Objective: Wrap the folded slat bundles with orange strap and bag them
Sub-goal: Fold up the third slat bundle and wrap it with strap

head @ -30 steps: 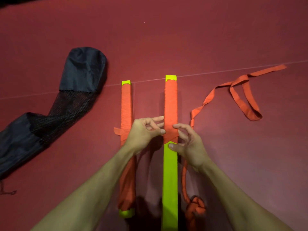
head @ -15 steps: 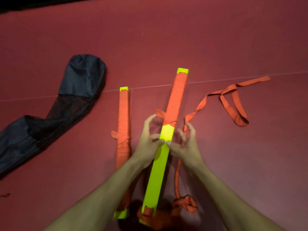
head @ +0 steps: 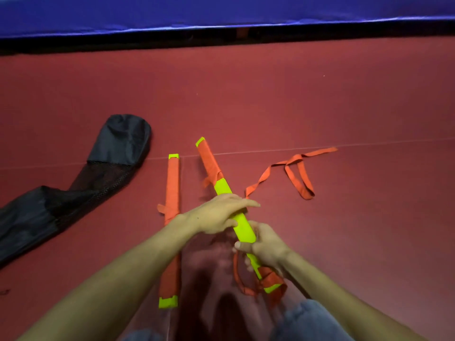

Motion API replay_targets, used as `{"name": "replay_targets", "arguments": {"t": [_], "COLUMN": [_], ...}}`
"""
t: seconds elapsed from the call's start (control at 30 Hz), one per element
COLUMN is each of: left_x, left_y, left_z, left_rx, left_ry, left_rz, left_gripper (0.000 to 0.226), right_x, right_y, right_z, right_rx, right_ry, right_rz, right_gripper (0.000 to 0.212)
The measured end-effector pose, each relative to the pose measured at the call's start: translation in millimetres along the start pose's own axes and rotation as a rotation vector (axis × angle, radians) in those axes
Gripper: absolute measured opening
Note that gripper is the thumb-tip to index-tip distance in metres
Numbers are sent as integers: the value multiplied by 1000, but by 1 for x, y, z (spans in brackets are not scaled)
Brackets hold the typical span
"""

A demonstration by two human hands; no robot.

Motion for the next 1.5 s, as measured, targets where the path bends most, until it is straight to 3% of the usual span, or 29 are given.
{"name": "replay_targets", "arguments": {"t": [0.1,0.23,0.4,0.5,0.63,0.73,0.93,1.17,1.3,1.4,1.5], "left_x": [-3,4,19,25,30,38,75,109,123,131,131], "left_y": [22,48,77,101,146,181,237,256,251,247,241], "left_z": [-11,-11,-17,-44,-120,-153,-153,-147,-149,-157,-163], "left_rx": [-27,33,120,166,234,218,270,547,414,271,308], "left_ry": [88,196,284,242,3,-59,38,104,118,131,232], "left_rz": [27,-30,-185,-296,-379,-431,-642,-864,-918,-976,-940], "left_gripper": [65,55,44,43,55,47,20,31,54,41,39], "right_x": [23,54,108,130,145,155,180,189,191,196,197], "right_y": [6,33,69,79,65,60,44,21,6,6,12], "right_z": [17,46,109,145,177,204,263,294,280,270,261], "right_rx": [150,466,600,592,666,703,638,517,434,436,288], "right_ry": [48,124,327,468,602,662,795,804,760,767,744], "right_rz": [-21,-145,-391,-478,-379,-359,-353,-225,-109,-137,-169], "right_gripper": [27,42,21,18,24,28,21,16,16,20,19]}}
Point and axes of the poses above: each hand's wrist, its own x-axis away from the middle knuckle, its own y-axis out of the back of the hand, z = x × y, the point moved 9 cm from there along -x, towards the middle knuckle, and after that the axes turned 4 degrees about -y, right-handed, at the moved point
